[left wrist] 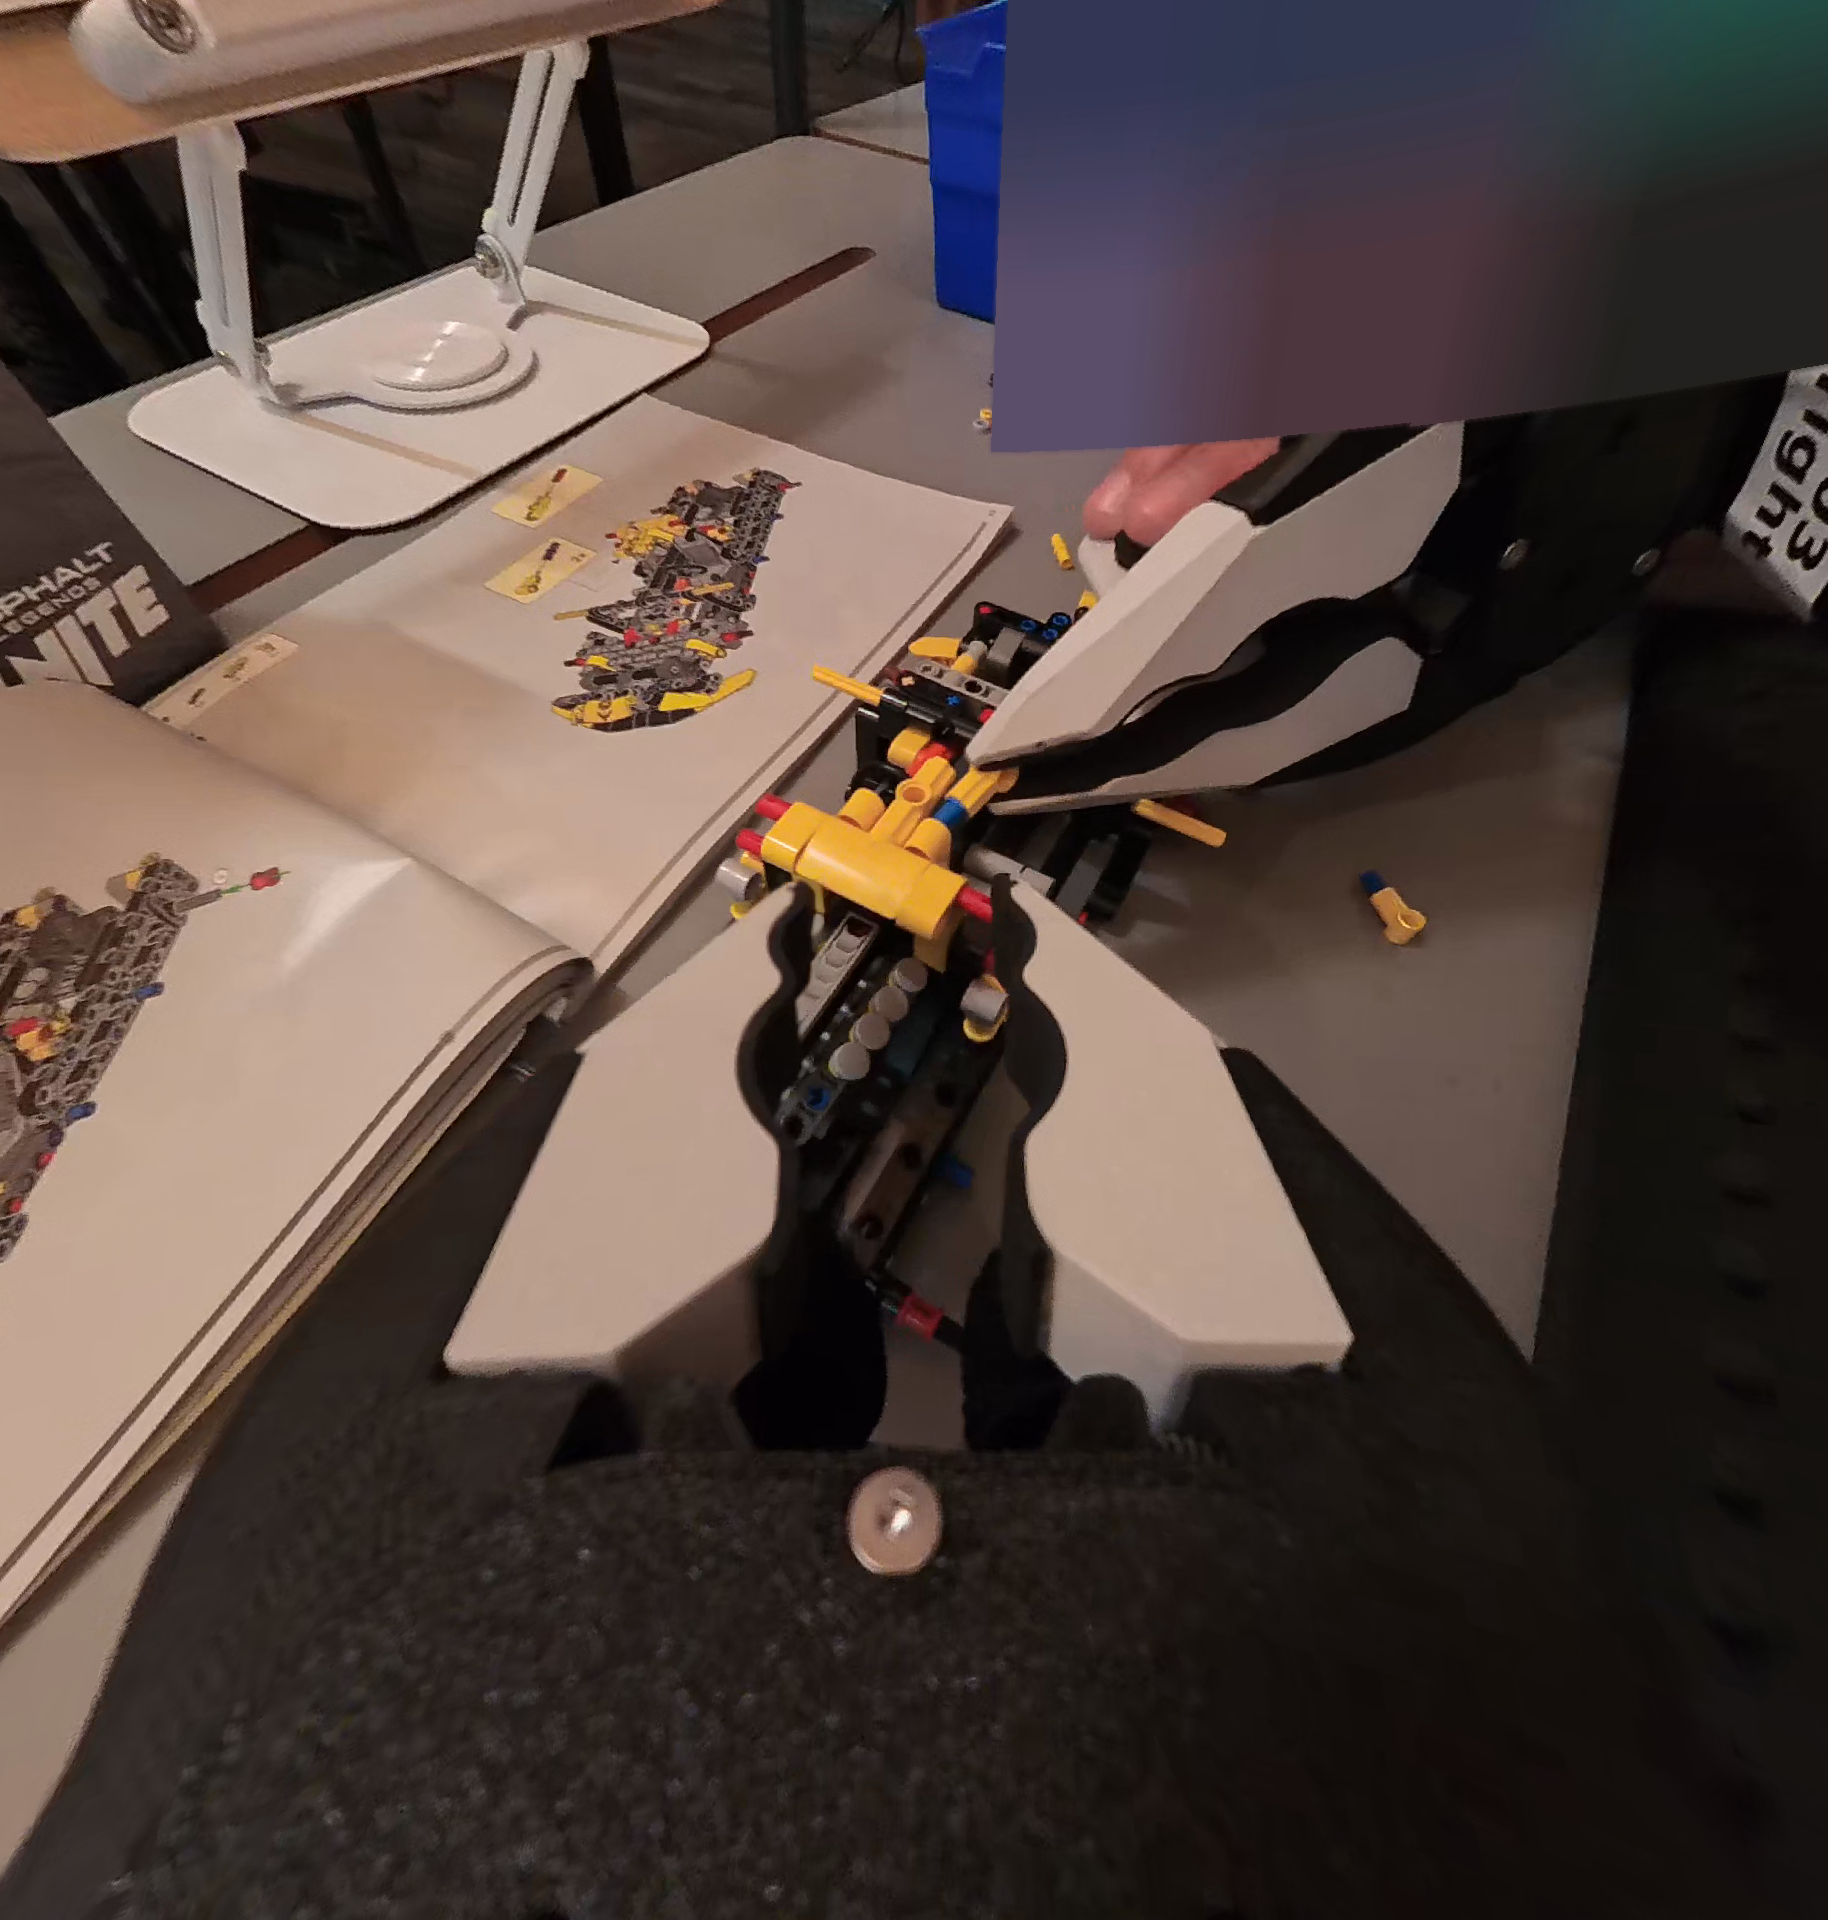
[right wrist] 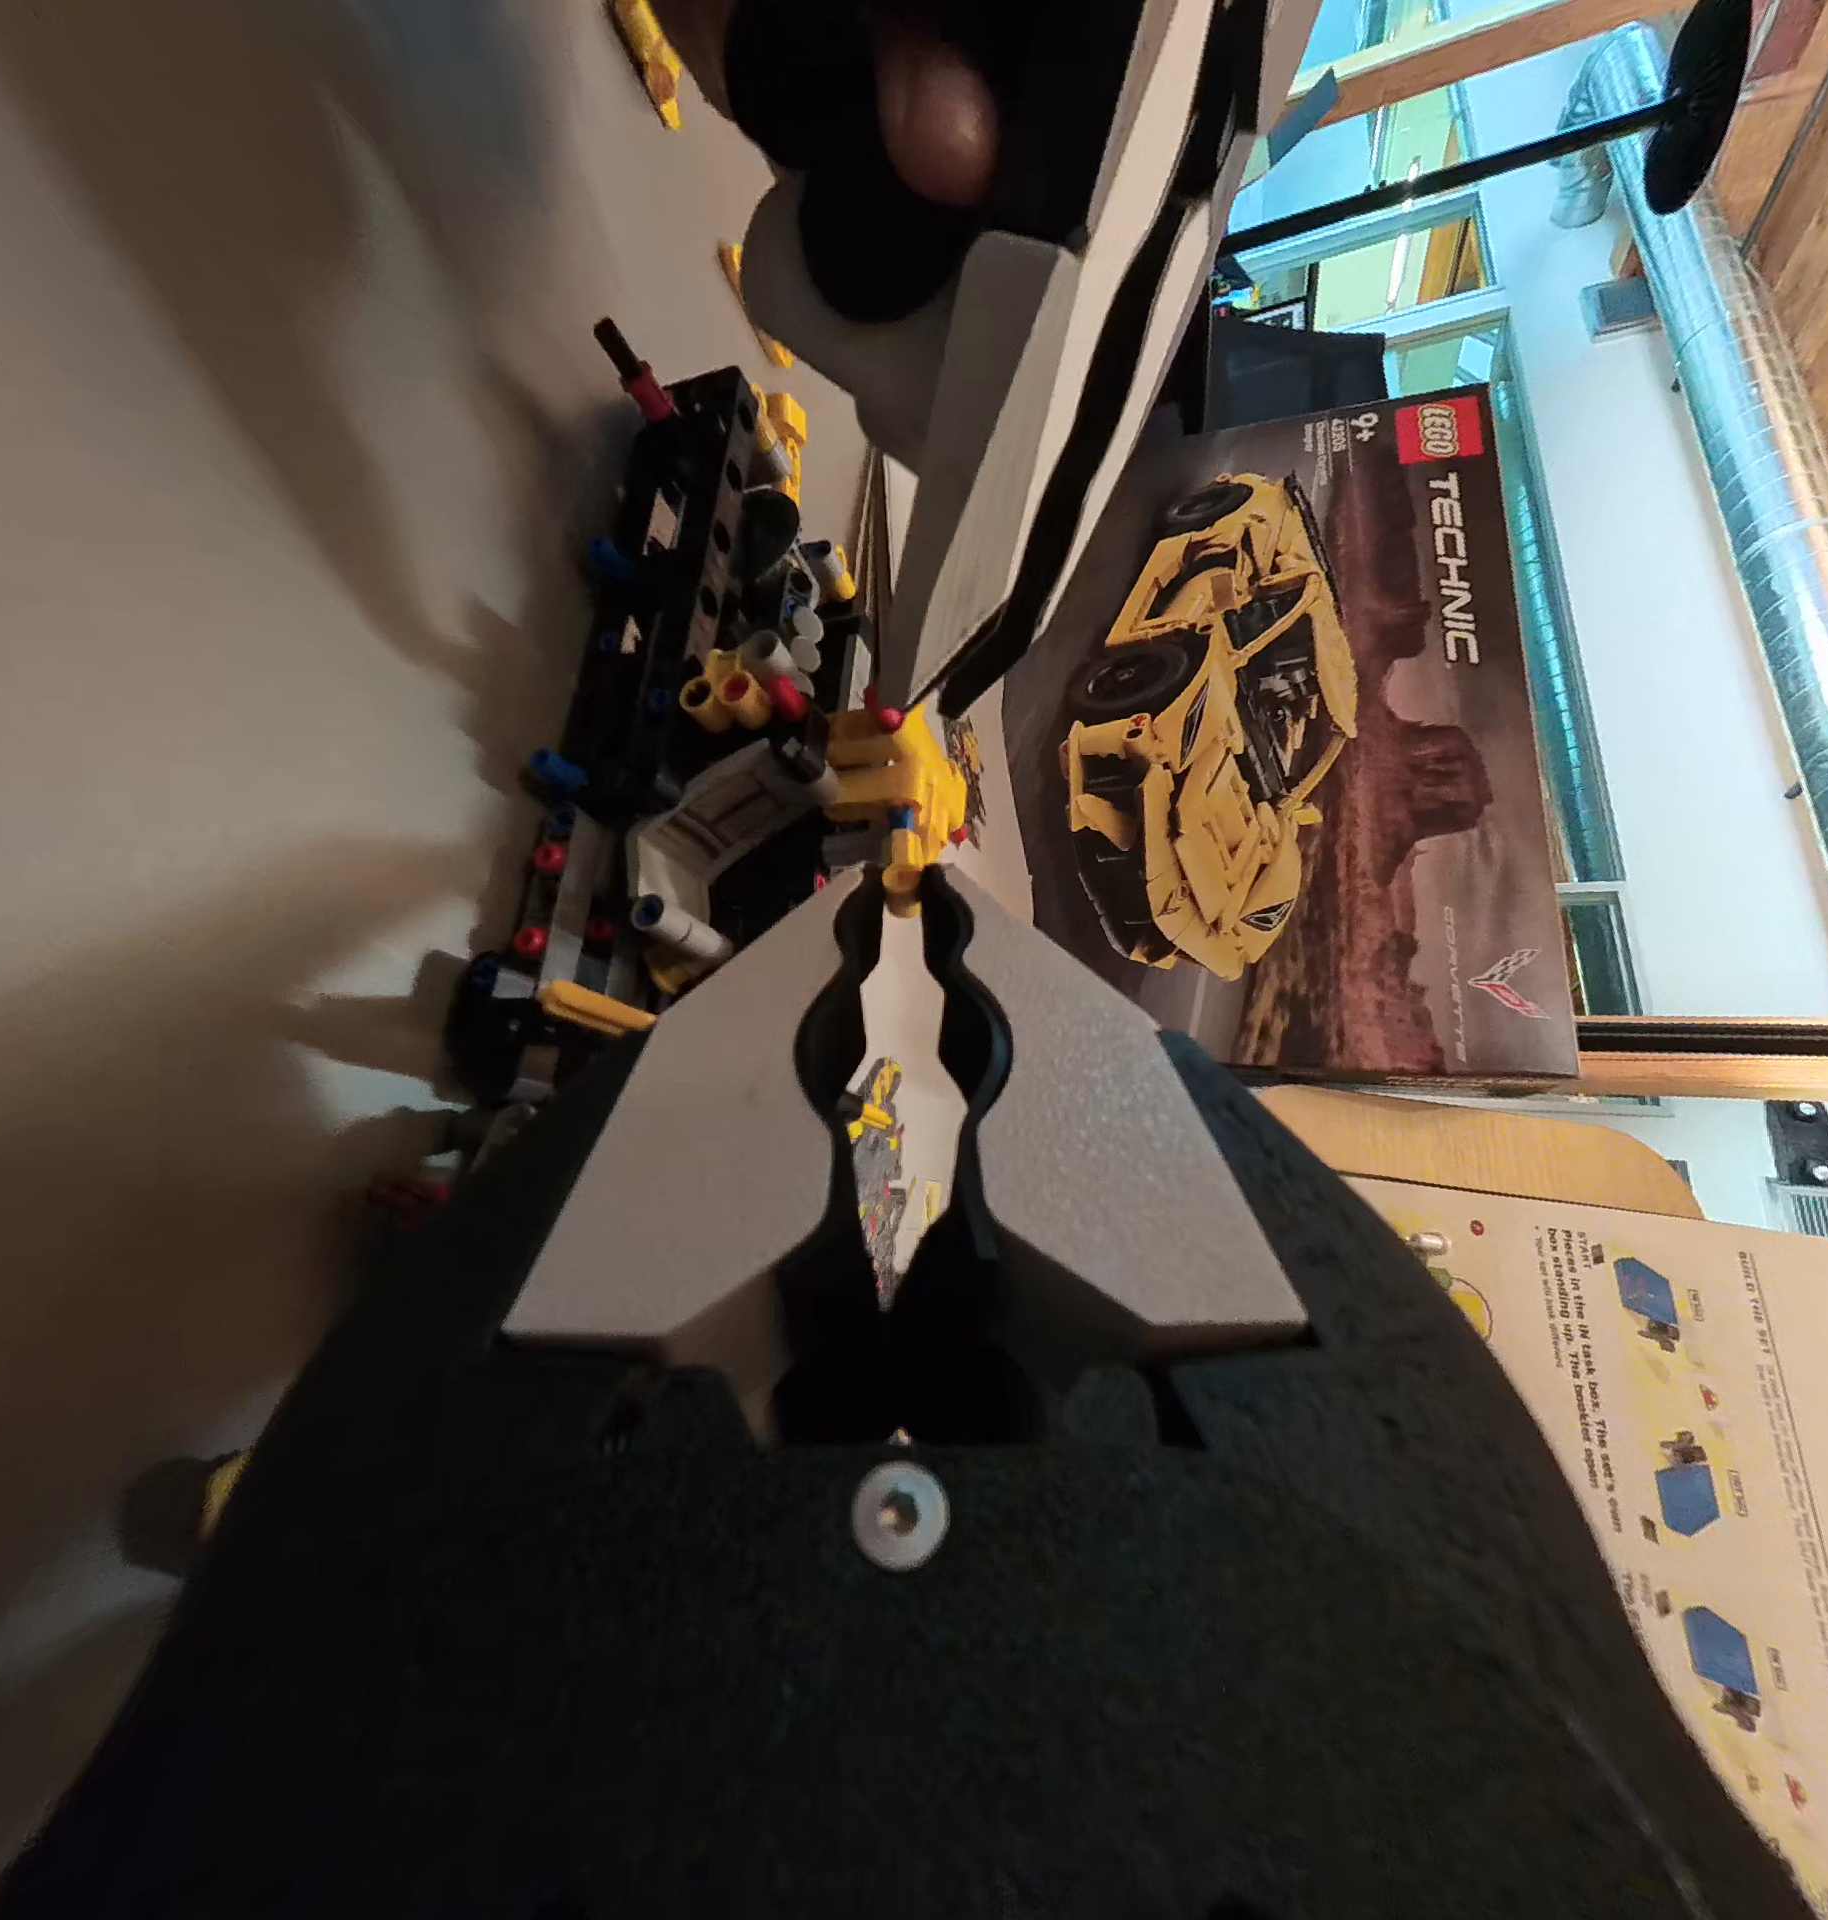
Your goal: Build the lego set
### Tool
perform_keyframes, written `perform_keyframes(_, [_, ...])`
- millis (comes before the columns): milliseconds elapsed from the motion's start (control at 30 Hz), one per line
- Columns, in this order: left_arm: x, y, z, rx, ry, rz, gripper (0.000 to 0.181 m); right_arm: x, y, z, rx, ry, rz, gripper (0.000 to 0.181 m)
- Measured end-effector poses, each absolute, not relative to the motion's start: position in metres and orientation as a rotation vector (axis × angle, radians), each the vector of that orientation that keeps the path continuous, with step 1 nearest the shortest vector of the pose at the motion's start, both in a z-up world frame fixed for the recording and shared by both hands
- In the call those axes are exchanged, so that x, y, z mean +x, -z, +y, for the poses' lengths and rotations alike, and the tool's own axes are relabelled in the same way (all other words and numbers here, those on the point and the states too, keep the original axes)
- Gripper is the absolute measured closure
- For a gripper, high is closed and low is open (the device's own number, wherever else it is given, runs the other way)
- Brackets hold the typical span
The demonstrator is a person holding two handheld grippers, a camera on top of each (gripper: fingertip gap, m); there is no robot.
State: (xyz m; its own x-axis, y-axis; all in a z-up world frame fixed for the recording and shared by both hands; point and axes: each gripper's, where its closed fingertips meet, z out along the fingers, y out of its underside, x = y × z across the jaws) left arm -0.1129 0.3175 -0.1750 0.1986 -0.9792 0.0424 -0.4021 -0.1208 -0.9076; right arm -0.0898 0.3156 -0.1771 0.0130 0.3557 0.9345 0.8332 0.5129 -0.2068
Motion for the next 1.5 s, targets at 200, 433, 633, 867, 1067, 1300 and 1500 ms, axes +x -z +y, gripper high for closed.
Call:
perform_keyframes(200, [-0.109,0.192,0.311,-1.712,0.878,1.376,0.144,-0.093,0.177,0.316,-1.048,0.479,-1.58,0.175])
perform_keyframes(433, [-0.104,0.193,0.312,-1.686,0.845,1.37,0.15,-0.09,0.179,0.319,-1.068,0.362,-1.57,0.175])
perform_keyframes(633, [-0.102,0.194,0.313,-1.676,0.799,1.365,0.151,-0.088,0.179,0.322,-1.074,0.433,-1.56,0.175])
perform_keyframes(867, [-0.102,0.194,0.314,-1.679,0.801,1.357,0.152,-0.088,0.18,0.322,-1.072,0.415,-1.523,0.175])
perform_keyframes(1067, [-0.102,0.193,0.314,-1.69,0.807,1.347,0.152,-0.089,0.18,0.322,-1.046,0.471,-1.524,0.175])
perform_keyframes(1300, [-0.102,0.192,0.314,-1.72,0.872,1.316,0.153,-0.089,0.179,0.324,-0.957,0.582,-1.526,0.175])
perform_keyframes(1500, [-0.102,0.192,0.315,-1.72,0.855,1.315,0.153,-0.089,0.178,0.324,-0.903,0.706,-1.541,0.175])
